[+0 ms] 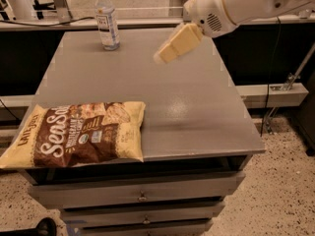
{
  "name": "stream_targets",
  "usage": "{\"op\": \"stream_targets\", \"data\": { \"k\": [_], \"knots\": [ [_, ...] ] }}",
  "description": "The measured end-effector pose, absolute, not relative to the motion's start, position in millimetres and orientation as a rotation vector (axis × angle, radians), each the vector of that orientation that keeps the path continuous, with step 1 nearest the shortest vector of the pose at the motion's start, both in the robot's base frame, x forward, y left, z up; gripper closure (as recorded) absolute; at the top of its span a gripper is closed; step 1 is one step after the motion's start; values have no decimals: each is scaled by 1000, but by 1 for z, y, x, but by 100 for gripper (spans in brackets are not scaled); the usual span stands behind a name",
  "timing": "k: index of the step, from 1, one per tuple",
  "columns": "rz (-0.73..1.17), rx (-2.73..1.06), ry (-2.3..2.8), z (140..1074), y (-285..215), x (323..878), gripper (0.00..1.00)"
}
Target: Move blue plastic bottle near brown chip bag
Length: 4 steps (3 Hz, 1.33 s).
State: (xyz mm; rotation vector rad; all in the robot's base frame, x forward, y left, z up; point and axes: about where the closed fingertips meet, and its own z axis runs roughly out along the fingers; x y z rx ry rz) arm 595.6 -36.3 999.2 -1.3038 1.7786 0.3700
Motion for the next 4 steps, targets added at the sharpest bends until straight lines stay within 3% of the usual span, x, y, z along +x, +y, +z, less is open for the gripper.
{"op": "stream_targets", "data": {
  "k": [2,4],
  "knots": [
    [508,-1147,1639,947,43,664,0],
    [473,-985,1529,935,91,765,0]
  ]
}}
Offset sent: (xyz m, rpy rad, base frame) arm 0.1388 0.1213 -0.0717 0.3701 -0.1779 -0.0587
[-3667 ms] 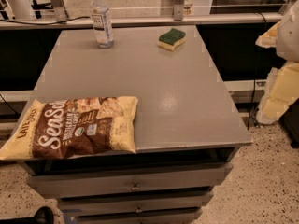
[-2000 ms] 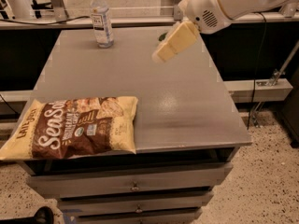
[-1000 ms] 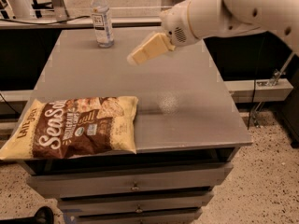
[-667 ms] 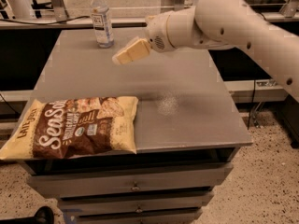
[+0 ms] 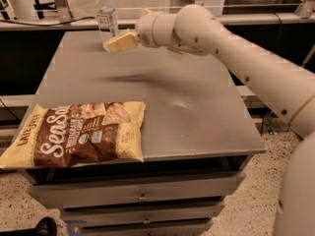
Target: Move blue plastic bottle near brown chip bag
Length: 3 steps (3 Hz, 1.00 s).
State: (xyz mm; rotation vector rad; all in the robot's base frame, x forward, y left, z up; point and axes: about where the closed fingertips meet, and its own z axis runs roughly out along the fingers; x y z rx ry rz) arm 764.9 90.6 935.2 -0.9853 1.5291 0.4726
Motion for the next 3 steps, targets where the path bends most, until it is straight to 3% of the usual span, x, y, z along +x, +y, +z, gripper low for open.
{"op": "stream_targets", "data": {
  "k": [3],
  "knots": [
    [528,-934,1481,929,155,863,0]
  ]
}}
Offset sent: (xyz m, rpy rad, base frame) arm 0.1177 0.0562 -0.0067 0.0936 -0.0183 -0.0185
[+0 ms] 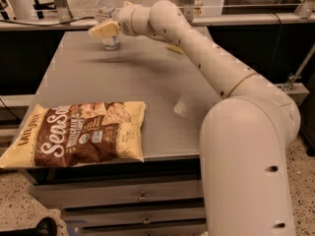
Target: Move blue plastic bottle near brown chip bag
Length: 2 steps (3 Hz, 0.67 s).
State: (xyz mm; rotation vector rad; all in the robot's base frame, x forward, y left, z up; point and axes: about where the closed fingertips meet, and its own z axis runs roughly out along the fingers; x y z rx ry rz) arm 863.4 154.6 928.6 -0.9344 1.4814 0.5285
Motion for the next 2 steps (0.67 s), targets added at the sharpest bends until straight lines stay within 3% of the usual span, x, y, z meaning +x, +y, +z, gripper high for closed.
{"op": "stream_targets", "data": {
  "k": [2],
  "knots": [
    [581,-938,1472,926,178,873,41]
  ]
}}
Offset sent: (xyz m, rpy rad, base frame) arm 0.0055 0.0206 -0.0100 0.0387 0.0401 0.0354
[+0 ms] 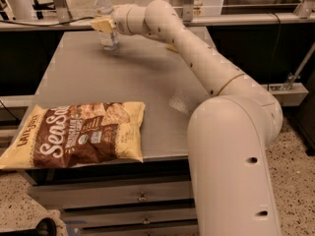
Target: Move blue plastic bottle near brown chip bag
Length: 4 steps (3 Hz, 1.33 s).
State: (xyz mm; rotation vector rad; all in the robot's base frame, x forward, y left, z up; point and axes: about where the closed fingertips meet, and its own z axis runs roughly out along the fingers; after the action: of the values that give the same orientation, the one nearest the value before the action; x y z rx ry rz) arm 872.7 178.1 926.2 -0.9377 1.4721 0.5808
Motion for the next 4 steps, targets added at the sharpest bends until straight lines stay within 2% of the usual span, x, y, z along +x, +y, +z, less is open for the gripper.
{"op": "stream_targets", "data": {
  "k": [1,2,3,4],
  "knots": [
    [626,-916,1462,932,173,850,64],
    [713,-895,1452,942,162,800,87],
    [794,-907,1422,966,139,737,100],
    [834,-935,1403,986,115,682,100]
  ]
}}
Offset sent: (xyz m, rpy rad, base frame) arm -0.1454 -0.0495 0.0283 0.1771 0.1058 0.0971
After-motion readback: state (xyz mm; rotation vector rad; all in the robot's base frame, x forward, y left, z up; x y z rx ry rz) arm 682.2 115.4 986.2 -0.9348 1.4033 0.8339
